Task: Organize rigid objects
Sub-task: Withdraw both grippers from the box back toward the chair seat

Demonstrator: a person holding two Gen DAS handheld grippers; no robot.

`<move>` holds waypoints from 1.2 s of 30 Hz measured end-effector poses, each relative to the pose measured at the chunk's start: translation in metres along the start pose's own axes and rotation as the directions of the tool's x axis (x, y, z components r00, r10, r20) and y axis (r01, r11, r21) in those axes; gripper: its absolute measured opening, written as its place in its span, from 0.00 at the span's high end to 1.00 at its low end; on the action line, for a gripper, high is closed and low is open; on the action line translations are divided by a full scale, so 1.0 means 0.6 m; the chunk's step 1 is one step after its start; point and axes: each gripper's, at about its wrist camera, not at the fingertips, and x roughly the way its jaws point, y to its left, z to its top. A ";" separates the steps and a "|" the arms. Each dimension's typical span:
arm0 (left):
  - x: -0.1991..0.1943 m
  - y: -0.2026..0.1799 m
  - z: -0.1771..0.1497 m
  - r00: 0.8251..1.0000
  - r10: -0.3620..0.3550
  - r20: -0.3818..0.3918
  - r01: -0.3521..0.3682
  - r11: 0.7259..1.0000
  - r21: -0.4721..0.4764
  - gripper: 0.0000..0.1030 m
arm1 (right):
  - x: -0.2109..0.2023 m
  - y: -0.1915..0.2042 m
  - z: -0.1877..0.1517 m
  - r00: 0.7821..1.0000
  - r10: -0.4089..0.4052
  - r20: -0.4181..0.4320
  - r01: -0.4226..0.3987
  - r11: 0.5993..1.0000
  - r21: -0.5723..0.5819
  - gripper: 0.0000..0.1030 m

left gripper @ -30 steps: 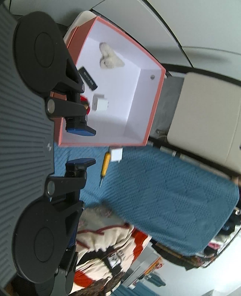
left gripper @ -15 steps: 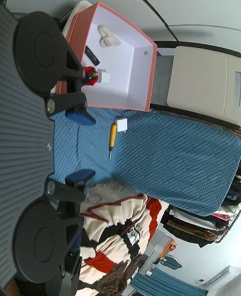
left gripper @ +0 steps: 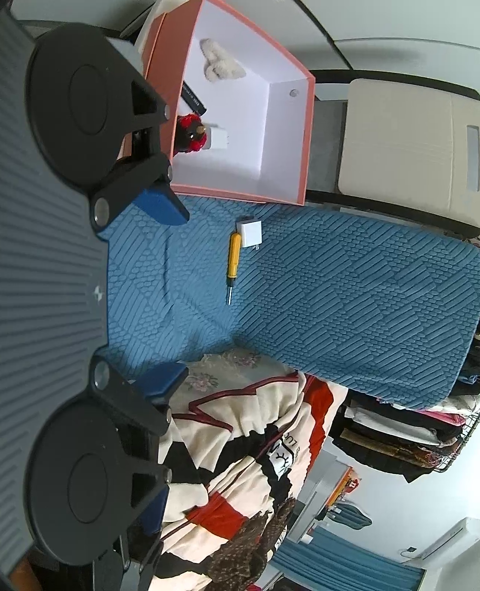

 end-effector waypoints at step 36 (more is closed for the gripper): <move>0.415 0.040 0.049 0.996 -0.009 -0.094 0.012 1.000 0.022 0.18 | 0.254 -0.051 0.003 0.999 -0.032 -0.042 0.032 0.999 0.000 0.00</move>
